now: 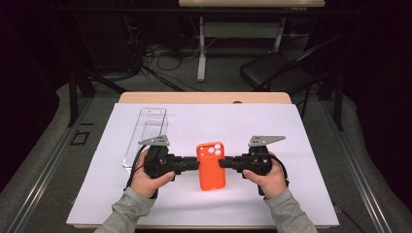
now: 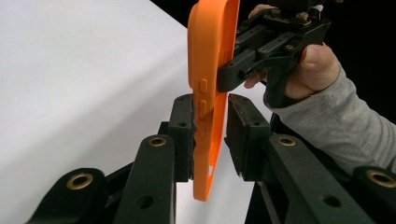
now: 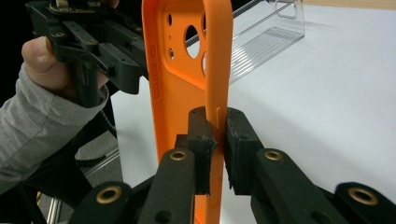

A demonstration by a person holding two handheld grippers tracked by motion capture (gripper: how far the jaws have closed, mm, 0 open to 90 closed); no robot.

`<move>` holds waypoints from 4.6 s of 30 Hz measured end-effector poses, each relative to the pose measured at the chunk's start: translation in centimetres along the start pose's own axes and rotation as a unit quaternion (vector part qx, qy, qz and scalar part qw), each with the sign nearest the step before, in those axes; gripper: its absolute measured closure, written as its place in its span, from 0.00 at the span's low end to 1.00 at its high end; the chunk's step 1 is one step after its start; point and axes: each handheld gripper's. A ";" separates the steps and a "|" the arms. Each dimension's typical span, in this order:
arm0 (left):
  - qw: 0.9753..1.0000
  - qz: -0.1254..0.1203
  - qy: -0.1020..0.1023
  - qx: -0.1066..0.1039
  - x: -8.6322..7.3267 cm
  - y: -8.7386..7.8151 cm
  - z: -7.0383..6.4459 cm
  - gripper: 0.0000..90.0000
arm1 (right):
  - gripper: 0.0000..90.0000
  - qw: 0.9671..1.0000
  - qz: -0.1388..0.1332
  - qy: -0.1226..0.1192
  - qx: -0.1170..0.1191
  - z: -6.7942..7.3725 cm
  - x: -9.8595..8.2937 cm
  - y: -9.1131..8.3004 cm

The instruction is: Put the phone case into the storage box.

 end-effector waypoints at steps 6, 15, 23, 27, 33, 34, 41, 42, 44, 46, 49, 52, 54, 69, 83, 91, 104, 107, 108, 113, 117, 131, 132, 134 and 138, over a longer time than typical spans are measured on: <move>1.000 -0.007 0.010 0.015 0.0 0.1 0.1 0.73 | 0.91 1.000 -0.006 0.001 -0.015 -0.3 0.1 -0.3; 0.998 -0.026 0.034 0.039 -0.2 0.2 0.6 0.64 | 0.91 0.999 -0.016 0.007 -0.033 -0.6 0.2 -0.9; 0.997 -0.034 0.040 0.057 -0.2 0.2 0.8 0.58 | 0.91 0.999 -0.020 0.004 -0.046 -0.7 0.3 -1.1; 0.996 -0.040 0.033 0.067 -0.2 0.0 1.1 0.55 | 0.91 0.999 -0.024 0.005 -0.048 -0.7 0.3 -1.1; 0.993 -0.047 0.046 0.098 0.0 -0.5 1.4 0.50 | 0.91 0.998 -0.030 0.007 -0.051 -0.7 0.3 -1.2; 0.992 -0.049 0.047 0.102 0.0 -0.6 1.5 0.50 | 0.91 0.998 -0.031 0.007 -0.051 -0.7 0.3 -1.2; 0.990 -0.062 0.048 0.116 0.0 -0.9 1.8 0.50 | 0.91 0.997 -0.039 0.003 -0.060 -0.6 0.2 -1.1; 0.990 -0.061 0.047 0.118 0.0 -1.0 1.8 0.50 | 0.91 0.997 -0.039 0.000 -0.063 -0.5 0.2 -1.1; 0.990 -0.060 0.049 0.122 0.0 -1.0 1.8 0.50 | 0.91 0.997 -0.041 -0.006 -0.070 -0.3 0.2 -1.1; 0.989 -0.057 0.045 0.125 0.0 -1.0 1.7 0.50 | 0.91 0.996 -0.040 -0.015 -0.082 -0.1 0.3 -1.0; 0.989 -0.050 0.045 0.129 0.0 -1.0 1.7 0.50 | 0.91 0.994 -0.045 -0.018 -0.094 0.1 0.2 -1.0; 0.990 -0.046 0.045 0.126 0.1 -1.0 1.6 0.50 | 0.91 0.993 -0.049 -0.025 -0.108 0.4 0.3 -1.1; 0.989 -0.048 0.047 0.129 0.1 -0.9 1.6 0.50 | 0.91 0.992 -0.050 -0.030 -0.115 0.6 0.3 -1.1; 0.986 -0.058 0.059 0.143 0.3 -0.9 1.2 0.42 | 0.91 0.985 -0.054 -0.058 -0.155 2.6 0.2 -0.5; 0.985 -0.065 0.073 0.145 0.5 -1.0 0.5 0.42 | 0.91 0.978 -0.037 -0.079 -0.190 3.6 -0.4 0.5; 0.981 -0.043 0.095 0.165 0.6 -0.7 0.0 0.42 | 0.91 0.976 -0.023 -0.078 -0.202 4.0 -0.9 1.3; 0.968 -0.023 0.138 0.208 0.5 -0.1 -1.1 0.42 | 0.91 0.976 0.001 -0.075 -0.205 4.4 -1.4 2.5; 0.965 -0.018 0.145 0.216 0.5 0.0 -1.2 0.42 | 0.91 0.976 0.002 -0.074 -0.205 4.5 -1.5 2.9; 0.965 -0.017 0.146 0.217 0.5 0.0 -1.2 0.42 | 0.91 0.976 0.003 -0.074 -0.205 4.5 -1.5 3.0; 0.962 -0.017 0.148 0.227 0.6 -0.1 -1.3 0.42 | 0.91 0.976 0.012 -0.074 -0.205 4.8 -1.5 3.5; 0.959 -0.013 0.155 0.237 0.6 -0.2 -1.3 0.44 | 0.91 0.976 0.013 -0.077 -0.203 5.1 -1.3 4.1; 0.954 -0.011 0.165 0.248 0.6 -0.5 -1.0 0.50 | 0.91 0.977 0.018 -0.082 -0.197 6.1 -0.8 5.9; 0.954 -0.012 0.166 0.248 0.6 -0.5 -1.0 0.51 | 0.91 0.977 0.018 -0.081 -0.197 6.1 -0.8 5.9; 0.954 -0.010 0.166 0.249 0.5 -0.5 -0.9 0.51 | 0.91 0.977 0.019 -0.080 -0.197 6.0 -0.8 5.9; 0.954 -0.008 0.170 0.248 0.5 -0.5 -0.8 0.53 | 0.91 0.977 0.022 -0.079 -0.199 6.0 -0.9 5.9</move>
Point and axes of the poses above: each handheld gripper's, and its own axes: y roughly forward along the jaws, x roughly out of its top, z roughly to its left, and after that the axes turned 10 degrees about -z, right-handed
